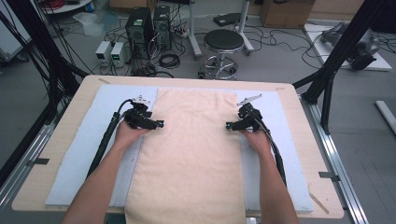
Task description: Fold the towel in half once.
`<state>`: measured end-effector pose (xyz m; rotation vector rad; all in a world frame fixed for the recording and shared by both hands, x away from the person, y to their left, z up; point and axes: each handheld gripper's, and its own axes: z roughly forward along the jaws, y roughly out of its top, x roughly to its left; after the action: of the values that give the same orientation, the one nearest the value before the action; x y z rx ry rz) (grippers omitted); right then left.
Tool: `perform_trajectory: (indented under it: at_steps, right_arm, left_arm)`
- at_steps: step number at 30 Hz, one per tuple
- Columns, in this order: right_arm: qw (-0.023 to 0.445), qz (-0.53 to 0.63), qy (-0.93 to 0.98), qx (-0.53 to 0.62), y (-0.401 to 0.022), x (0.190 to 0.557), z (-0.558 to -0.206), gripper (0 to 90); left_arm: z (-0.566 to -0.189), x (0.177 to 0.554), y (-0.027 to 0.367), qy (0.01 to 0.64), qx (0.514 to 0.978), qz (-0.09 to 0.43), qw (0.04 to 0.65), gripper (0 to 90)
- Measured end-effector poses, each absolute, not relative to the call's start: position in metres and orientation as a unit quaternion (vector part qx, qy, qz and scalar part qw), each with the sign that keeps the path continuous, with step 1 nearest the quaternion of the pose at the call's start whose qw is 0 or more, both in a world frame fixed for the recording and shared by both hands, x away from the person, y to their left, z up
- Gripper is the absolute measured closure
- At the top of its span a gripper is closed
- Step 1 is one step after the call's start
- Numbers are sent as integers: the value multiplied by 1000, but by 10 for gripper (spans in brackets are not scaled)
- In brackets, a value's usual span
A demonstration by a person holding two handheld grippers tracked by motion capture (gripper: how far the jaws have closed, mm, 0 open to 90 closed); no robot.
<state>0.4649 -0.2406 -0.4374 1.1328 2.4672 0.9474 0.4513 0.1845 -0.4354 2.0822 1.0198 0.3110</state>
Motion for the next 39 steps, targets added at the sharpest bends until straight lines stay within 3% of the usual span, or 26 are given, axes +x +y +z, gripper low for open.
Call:
perform_trajectory:
  at_steps: [4, 7, 8, 10, 13, 16, 17, 18, 25, 29, 34, 39]
  right_arm:
    - [138, 337, 845, 391, -241, 466, -440, 268]
    - [138, 339, 845, 390, -242, 466, -439, 301]
    - [134, 339, 848, 385, -242, 465, -438, 396]
    - [130, 342, 852, 374, -240, 464, -437, 479]
    - [119, 345, 853, 374, -240, 464, -436, 562]
    - [99, 348, 853, 376, -240, 464, -435, 741]
    - [99, 348, 853, 376, -240, 464, -435, 741]
    - [92, 350, 857, 366, -237, 464, -434, 822]
    - [102, 368, 856, 350, -236, 460, -414, 845]
    - [119, 383, 855, 329, -229, 460, -379, 848]
    - [134, 420, 843, 307, -225, 460, -330, 847]
    - [130, 455, 837, 273, -228, 442, -294, 844]
  left_arm:
    - [-440, 453, 185, 406, 821, 129, 380, 270]
    - [-440, 453, 184, 402, 825, 141, 372, 352]
    - [-439, 451, 183, 400, 827, 153, 364, 384]
    - [-439, 451, 182, 400, 827, 154, 362, 419]
    - [-438, 450, 182, 394, 830, 150, 365, 553]
    - [-436, 450, 182, 392, 831, 133, 370, 677]
    - [-436, 450, 182, 392, 831, 133, 370, 740]
    - [-436, 450, 183, 391, 832, 118, 376, 808]
    - [-416, 448, 195, 389, 818, 132, 402, 844]
    - [-396, 449, 201, 389, 810, 154, 411, 845]
    - [-339, 447, 221, 386, 780, 200, 450, 843]
    - [-310, 432, 230, 361, 777, 202, 474, 840]
